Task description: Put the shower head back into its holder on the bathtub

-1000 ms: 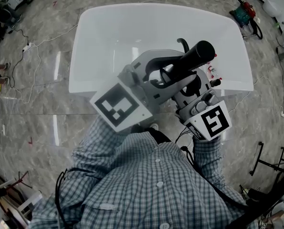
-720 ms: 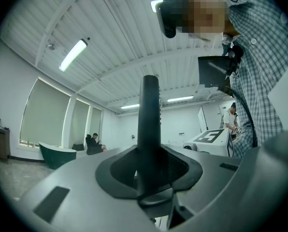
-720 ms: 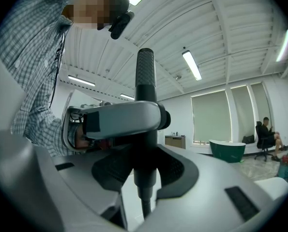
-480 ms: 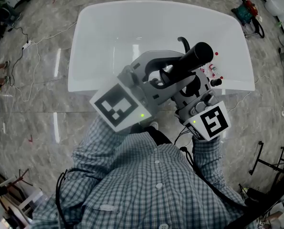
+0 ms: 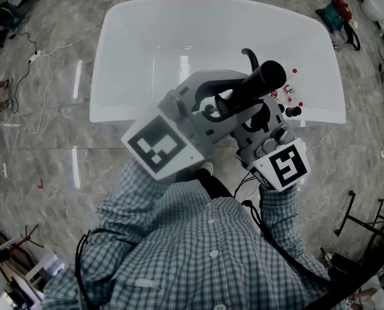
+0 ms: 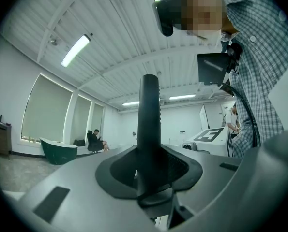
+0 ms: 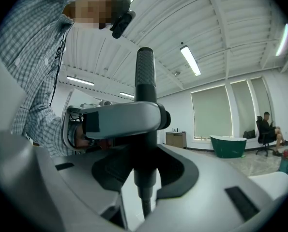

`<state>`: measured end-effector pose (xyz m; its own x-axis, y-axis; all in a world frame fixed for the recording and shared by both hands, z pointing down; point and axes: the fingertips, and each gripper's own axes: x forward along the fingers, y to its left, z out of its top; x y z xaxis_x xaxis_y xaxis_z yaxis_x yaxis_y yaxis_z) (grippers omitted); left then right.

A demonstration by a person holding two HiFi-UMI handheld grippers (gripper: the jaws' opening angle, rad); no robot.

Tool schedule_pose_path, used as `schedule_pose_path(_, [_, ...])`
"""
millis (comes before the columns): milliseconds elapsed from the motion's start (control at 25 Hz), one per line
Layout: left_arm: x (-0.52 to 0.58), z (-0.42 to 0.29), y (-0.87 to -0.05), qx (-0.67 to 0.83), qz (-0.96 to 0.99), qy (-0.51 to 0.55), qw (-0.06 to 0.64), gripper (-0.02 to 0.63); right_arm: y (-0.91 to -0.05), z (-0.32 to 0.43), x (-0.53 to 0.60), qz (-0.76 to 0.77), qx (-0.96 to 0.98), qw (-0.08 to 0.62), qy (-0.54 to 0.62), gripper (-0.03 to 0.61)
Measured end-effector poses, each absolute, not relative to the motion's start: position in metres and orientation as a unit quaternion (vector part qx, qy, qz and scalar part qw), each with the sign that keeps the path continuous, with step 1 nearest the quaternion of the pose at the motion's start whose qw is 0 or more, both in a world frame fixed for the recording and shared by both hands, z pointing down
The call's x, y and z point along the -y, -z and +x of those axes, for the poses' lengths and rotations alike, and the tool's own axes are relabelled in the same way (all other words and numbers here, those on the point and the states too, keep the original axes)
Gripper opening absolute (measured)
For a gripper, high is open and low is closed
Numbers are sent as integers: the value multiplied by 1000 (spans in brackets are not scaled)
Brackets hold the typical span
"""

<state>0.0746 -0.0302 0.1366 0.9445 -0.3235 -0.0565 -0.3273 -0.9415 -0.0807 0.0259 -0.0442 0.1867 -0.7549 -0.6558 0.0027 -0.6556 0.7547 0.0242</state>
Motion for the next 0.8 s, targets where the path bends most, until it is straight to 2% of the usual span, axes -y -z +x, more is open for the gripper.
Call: schedule_pose_path(800, [75,73,-171,-176,-984,0,18,135,-220,23,85,343,939,17,-26,132])
